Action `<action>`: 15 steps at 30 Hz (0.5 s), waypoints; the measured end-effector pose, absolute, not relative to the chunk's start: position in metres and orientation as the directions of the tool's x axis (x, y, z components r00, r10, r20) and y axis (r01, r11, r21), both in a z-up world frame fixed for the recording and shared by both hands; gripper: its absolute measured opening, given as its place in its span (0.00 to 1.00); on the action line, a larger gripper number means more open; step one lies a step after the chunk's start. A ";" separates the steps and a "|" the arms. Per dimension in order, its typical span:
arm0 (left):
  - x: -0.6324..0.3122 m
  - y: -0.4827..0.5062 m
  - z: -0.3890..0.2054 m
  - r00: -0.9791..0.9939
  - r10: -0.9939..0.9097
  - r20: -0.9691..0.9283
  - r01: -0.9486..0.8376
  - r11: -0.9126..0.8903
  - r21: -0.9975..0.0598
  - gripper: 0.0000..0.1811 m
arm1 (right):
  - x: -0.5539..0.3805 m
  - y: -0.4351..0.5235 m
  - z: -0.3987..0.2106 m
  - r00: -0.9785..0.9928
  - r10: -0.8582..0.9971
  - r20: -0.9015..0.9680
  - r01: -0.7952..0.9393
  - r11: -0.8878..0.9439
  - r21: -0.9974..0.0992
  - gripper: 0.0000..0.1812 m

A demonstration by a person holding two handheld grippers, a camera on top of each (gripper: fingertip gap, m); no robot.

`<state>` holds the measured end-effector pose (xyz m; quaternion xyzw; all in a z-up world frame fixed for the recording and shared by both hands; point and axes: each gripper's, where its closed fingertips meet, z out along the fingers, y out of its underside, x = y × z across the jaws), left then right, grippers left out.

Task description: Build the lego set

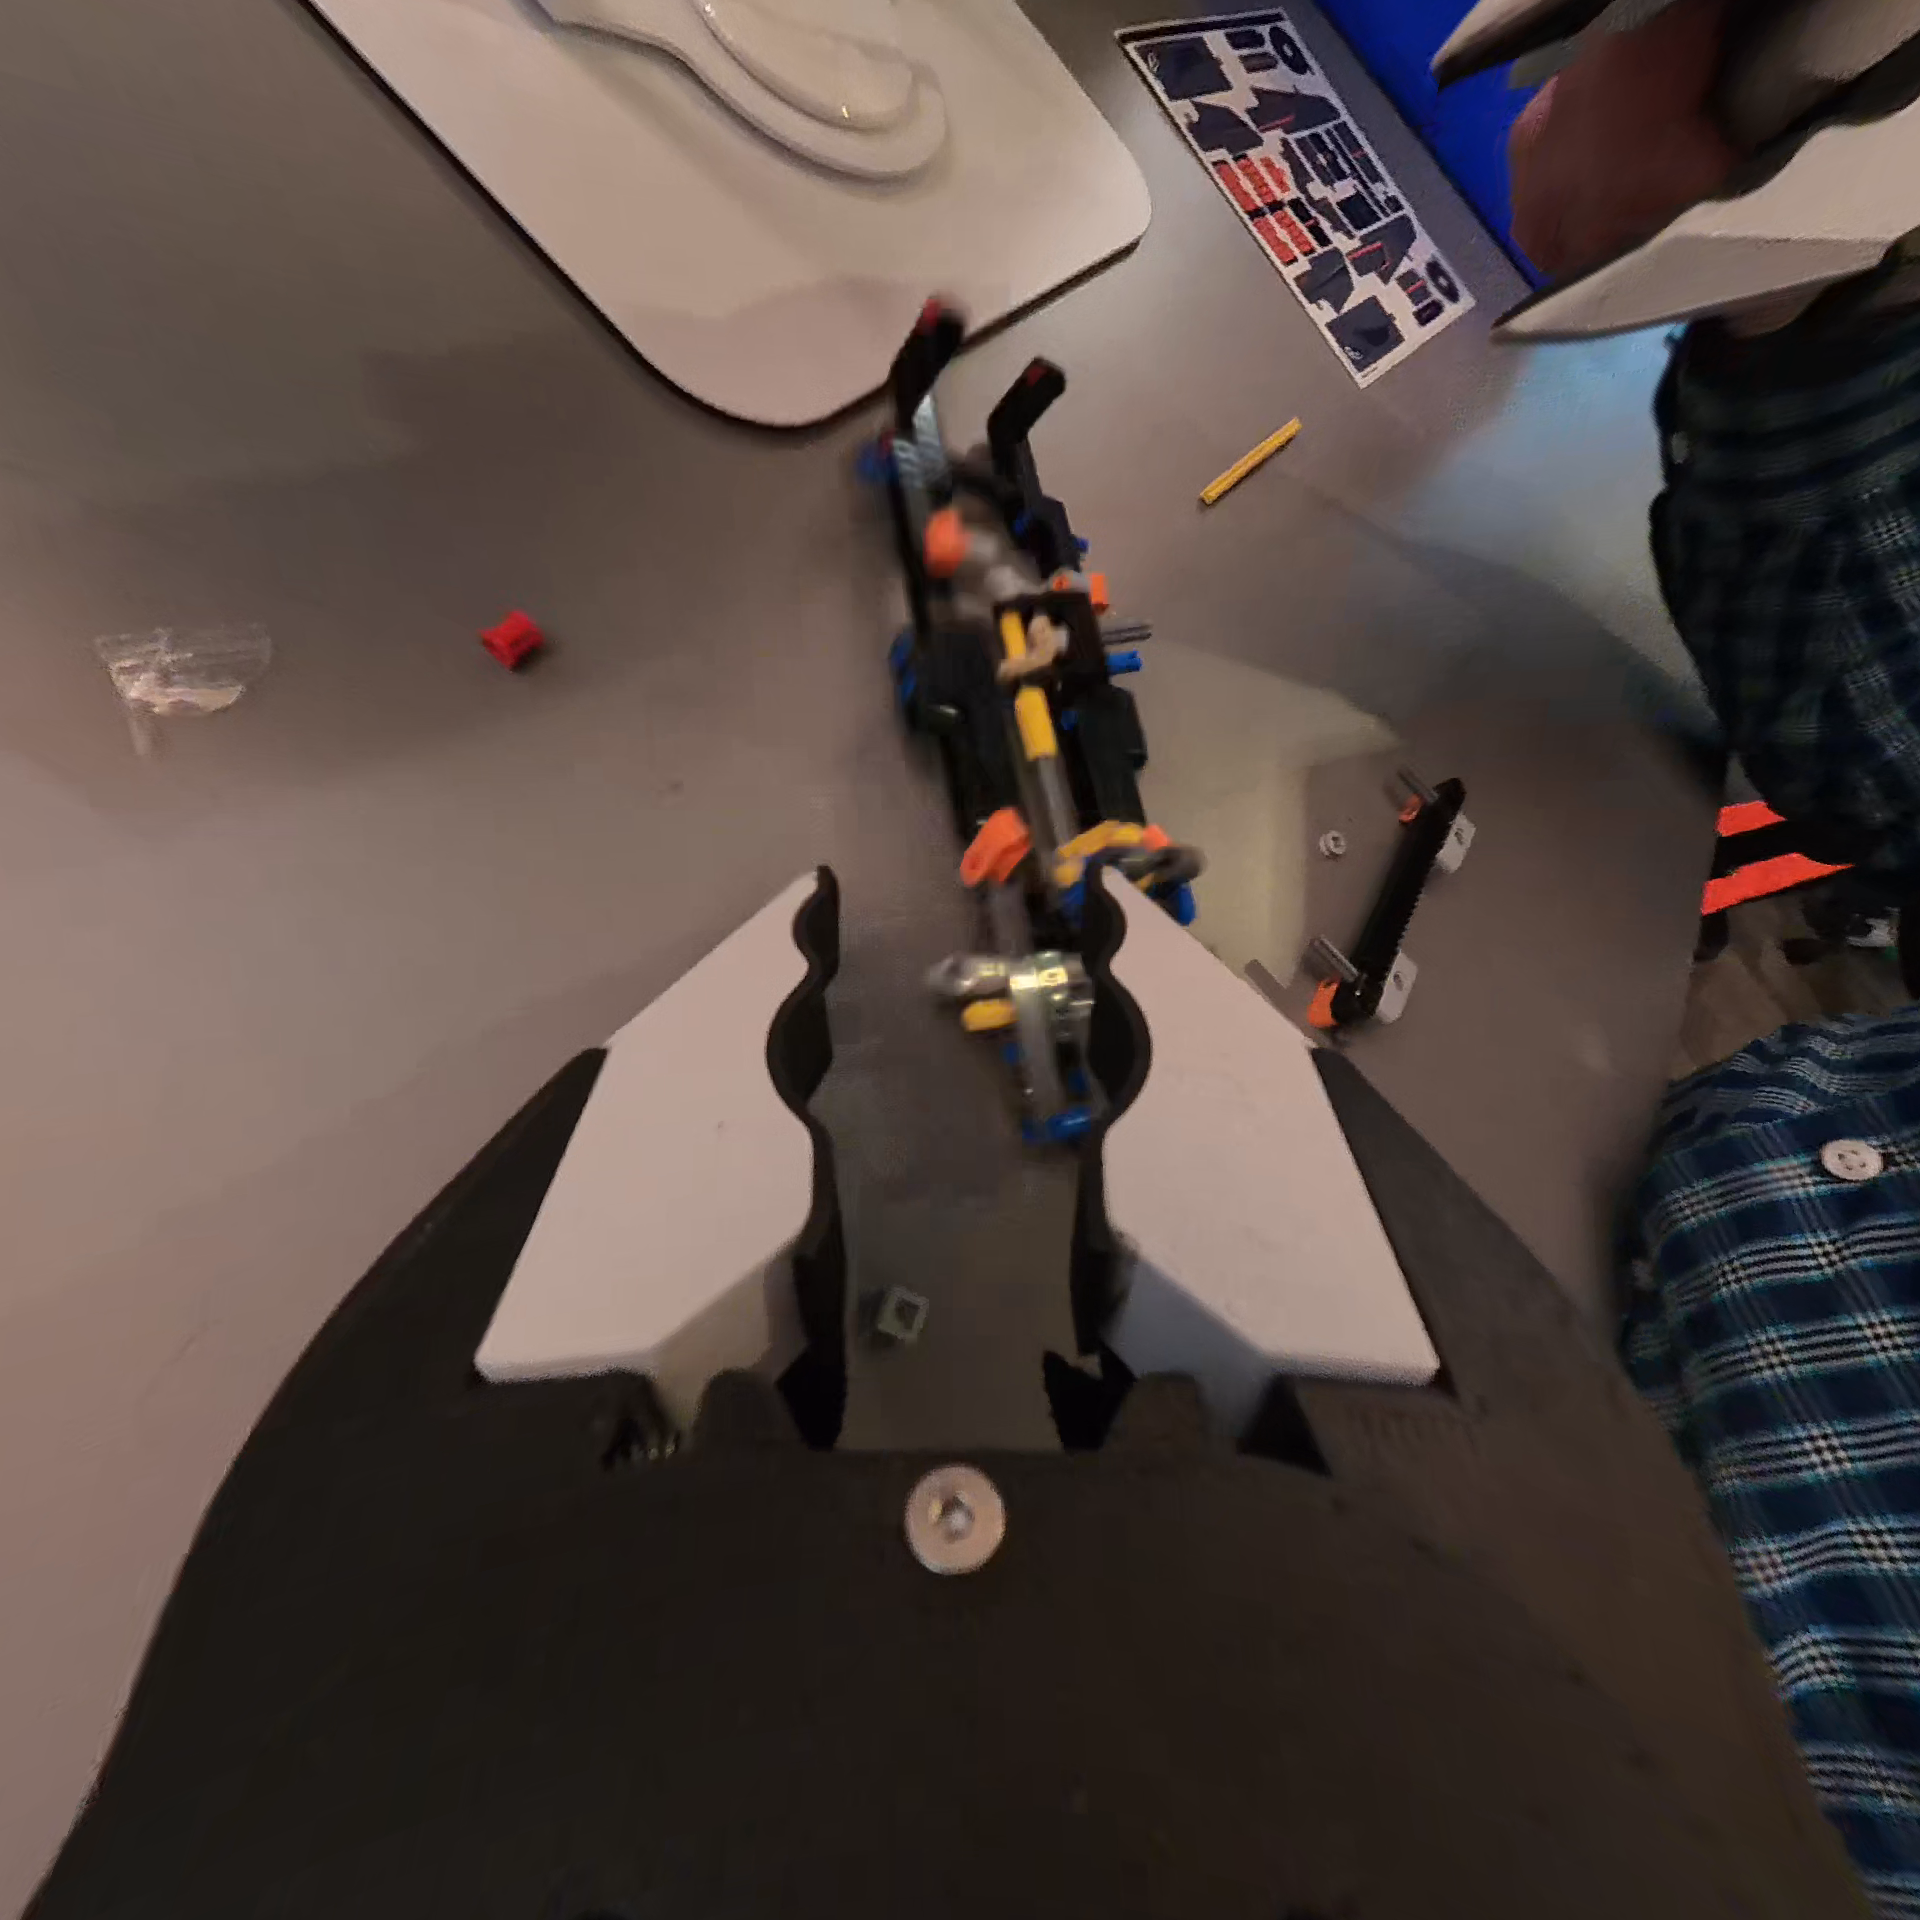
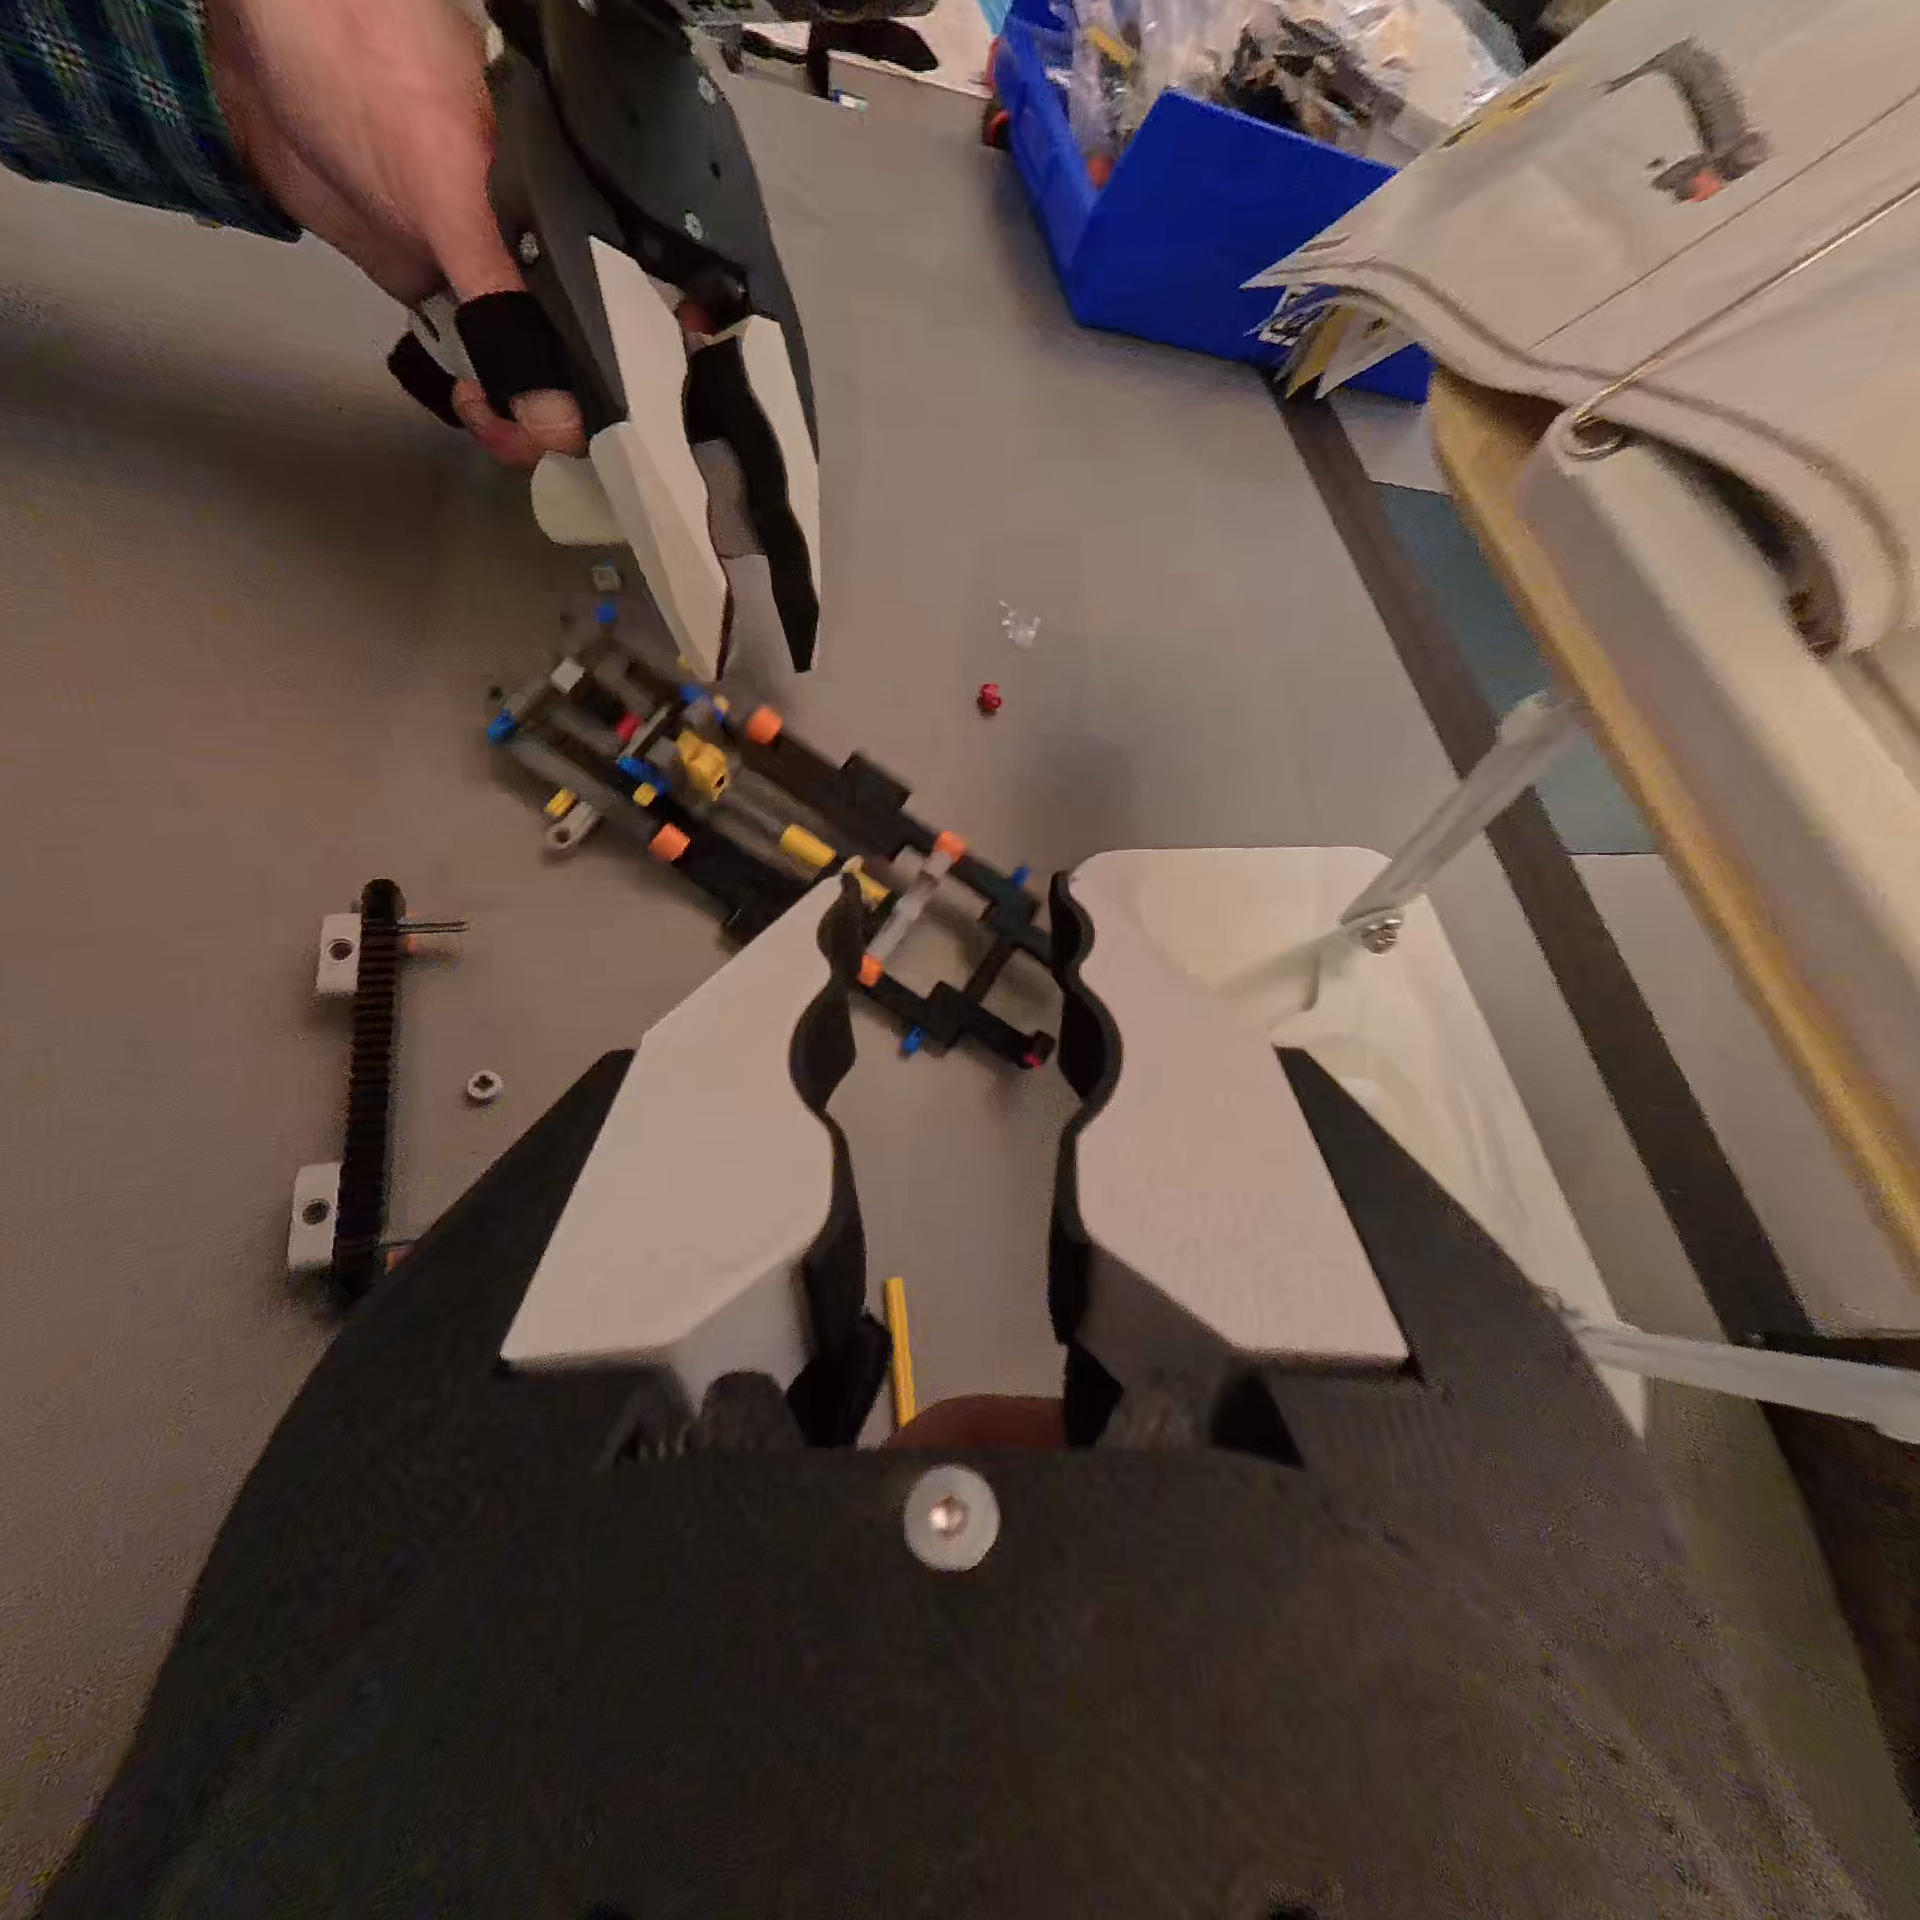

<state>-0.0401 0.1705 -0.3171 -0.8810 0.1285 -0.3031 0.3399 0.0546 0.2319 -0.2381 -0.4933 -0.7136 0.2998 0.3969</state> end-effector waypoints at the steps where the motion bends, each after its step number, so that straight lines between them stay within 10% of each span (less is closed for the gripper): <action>1: -0.043 0.170 -0.316 0.789 -0.434 0.435 -0.026 -0.731 -0.682 0.27 | 0.056 0.234 -0.234 -0.189 0.940 0.284 0.467 0.341 -0.816 0.19; 15: -0.161 0.246 -0.194 0.931 -0.303 0.203 0.086 -0.358 -0.930 0.31 | 0.006 0.290 -0.144 0.154 0.858 0.491 0.466 0.375 -0.801 0.25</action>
